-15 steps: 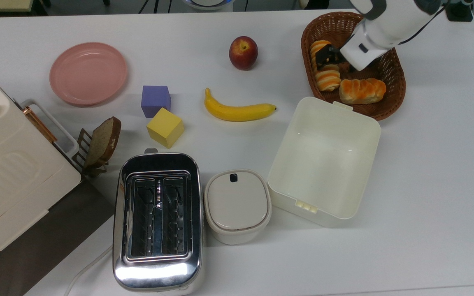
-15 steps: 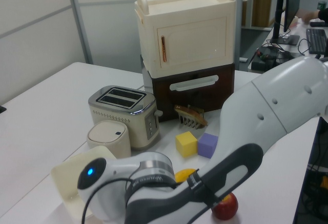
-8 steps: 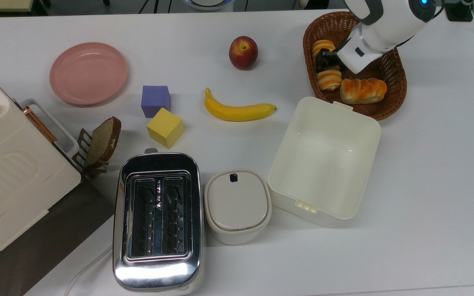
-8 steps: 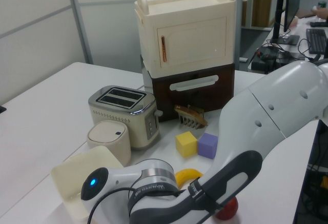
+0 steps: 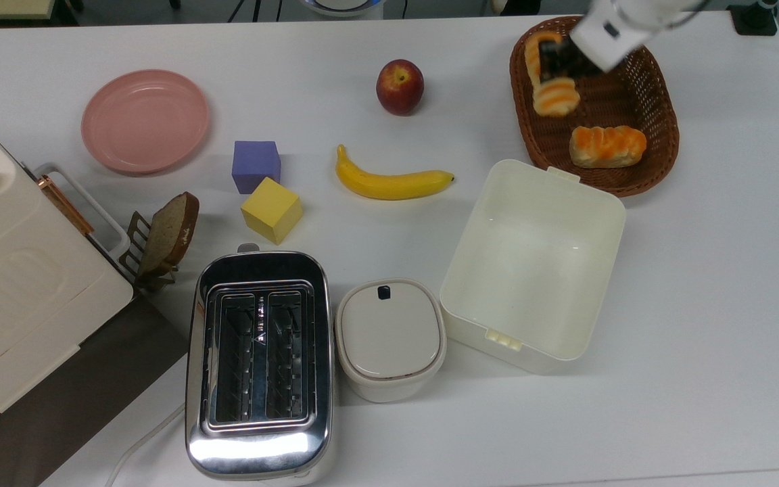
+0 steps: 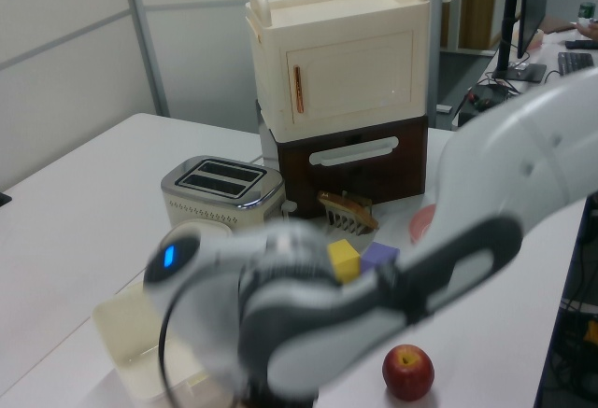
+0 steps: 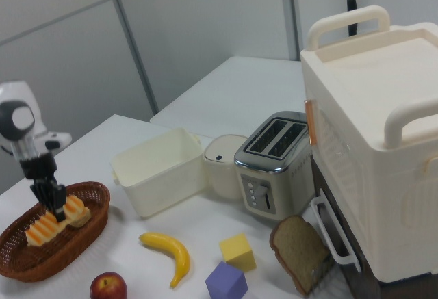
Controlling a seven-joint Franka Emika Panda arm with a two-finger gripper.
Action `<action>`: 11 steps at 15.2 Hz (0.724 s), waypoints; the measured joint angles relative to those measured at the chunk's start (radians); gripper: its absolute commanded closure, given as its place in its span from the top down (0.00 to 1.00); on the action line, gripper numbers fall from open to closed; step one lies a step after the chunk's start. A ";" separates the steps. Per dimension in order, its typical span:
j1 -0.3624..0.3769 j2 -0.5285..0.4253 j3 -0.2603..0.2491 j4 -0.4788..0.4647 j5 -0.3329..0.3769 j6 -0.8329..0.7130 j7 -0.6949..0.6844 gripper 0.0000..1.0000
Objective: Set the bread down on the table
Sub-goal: 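Lift the bread roll out of the basket and carry it toward the banana, then lower the bread roll onto the table beside the banana and release it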
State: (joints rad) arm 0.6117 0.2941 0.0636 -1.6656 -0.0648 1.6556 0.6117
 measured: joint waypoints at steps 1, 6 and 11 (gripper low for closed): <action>-0.028 -0.037 -0.003 0.008 0.010 -0.051 -0.040 0.00; -0.213 -0.105 -0.040 -0.001 0.014 -0.145 -0.273 0.12; -0.417 -0.054 -0.067 -0.007 -0.003 -0.112 -0.437 1.00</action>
State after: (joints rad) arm 0.1949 0.2404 -0.0031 -1.6730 -0.0681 1.5437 0.1751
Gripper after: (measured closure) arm 0.661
